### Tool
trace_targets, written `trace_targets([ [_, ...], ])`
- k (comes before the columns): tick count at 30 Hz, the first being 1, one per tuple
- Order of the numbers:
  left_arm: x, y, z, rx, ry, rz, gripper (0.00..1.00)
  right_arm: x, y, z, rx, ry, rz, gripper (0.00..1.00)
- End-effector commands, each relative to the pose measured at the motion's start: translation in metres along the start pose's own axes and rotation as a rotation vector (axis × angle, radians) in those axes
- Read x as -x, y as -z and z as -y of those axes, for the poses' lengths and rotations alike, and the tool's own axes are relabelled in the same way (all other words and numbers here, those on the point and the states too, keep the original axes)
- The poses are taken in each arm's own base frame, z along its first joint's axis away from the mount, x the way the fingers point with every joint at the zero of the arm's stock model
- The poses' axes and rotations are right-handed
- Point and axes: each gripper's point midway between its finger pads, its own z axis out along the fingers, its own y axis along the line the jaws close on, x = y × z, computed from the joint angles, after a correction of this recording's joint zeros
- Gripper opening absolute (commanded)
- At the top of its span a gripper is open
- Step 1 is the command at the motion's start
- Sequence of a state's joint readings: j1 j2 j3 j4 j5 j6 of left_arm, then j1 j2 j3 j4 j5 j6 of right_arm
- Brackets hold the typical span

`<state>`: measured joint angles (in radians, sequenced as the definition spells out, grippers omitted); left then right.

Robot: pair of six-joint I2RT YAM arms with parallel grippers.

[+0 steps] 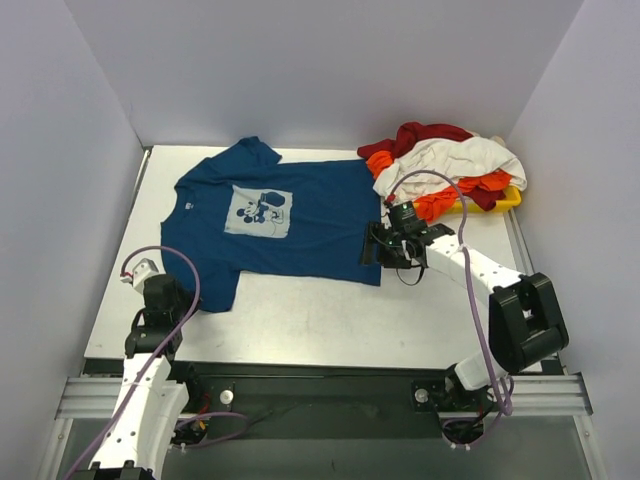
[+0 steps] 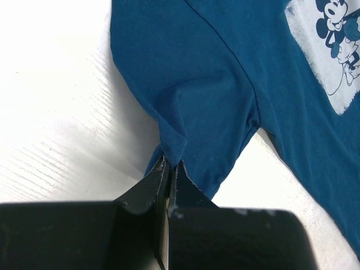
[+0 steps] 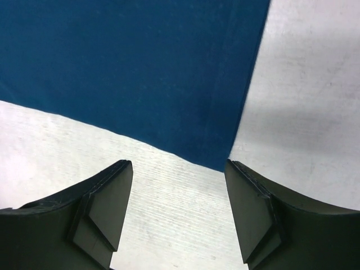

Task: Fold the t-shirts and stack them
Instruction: Grap the side of the flattened tshirt closest away from the robot with both arms

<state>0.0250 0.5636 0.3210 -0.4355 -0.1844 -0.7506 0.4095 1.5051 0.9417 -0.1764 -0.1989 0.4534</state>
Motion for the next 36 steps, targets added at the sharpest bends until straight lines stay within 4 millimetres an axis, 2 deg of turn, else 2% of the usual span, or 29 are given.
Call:
trace_targets([
  [1, 0.011, 0.000, 0.006, -0.025, -0.024, 0.059, 0.00, -0.018, -0.010, 0.019, -0.110, -0.009, -0.053, 0.66],
  [7, 0.012, -0.003, 0.005, -0.017, -0.043, 0.062, 0.00, -0.033, -0.021, 0.021, -0.152, 0.011, -0.092, 0.64],
  [12, 0.011, -0.003, 0.004, -0.009, -0.048, 0.053, 0.00, -0.036, -0.026, 0.031, -0.204, 0.016, -0.098, 0.63],
  [16, 0.012, -0.003, 0.005, -0.013, -0.047, 0.057, 0.00, -0.037, -0.029, 0.031, -0.206, 0.020, -0.107, 0.63],
  [26, 0.013, -0.003, 0.009, -0.034, -0.050, 0.059, 0.00, -0.038, -0.019, 0.035, -0.232, 0.026, -0.093, 0.63],
  [36, 0.012, -0.003, 0.009, -0.035, -0.055, 0.052, 0.00, -0.047, -0.022, 0.034, -0.233, 0.027, -0.128, 0.60],
])
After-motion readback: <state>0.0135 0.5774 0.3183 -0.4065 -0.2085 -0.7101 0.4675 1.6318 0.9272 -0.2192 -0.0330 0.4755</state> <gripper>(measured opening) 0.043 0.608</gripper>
